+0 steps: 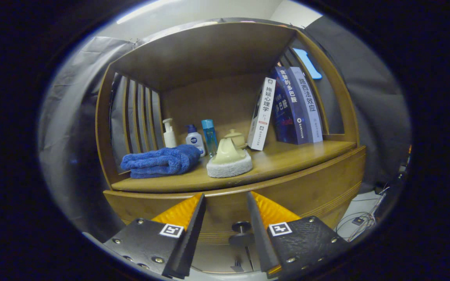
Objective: Pull open the drawer, take out the items inside it, and place them on the countertop above the cabinet.
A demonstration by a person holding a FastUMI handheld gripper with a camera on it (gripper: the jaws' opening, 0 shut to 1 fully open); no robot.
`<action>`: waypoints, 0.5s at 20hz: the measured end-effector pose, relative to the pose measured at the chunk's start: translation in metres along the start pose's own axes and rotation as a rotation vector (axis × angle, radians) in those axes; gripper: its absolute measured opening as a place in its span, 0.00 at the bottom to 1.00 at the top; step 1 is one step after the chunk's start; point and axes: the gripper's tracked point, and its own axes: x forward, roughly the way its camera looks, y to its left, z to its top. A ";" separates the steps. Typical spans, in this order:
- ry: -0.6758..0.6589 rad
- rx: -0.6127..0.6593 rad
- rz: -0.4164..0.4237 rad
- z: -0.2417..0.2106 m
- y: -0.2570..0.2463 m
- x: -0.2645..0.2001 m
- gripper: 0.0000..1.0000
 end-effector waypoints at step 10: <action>-0.011 0.030 0.023 0.002 -0.001 0.007 0.65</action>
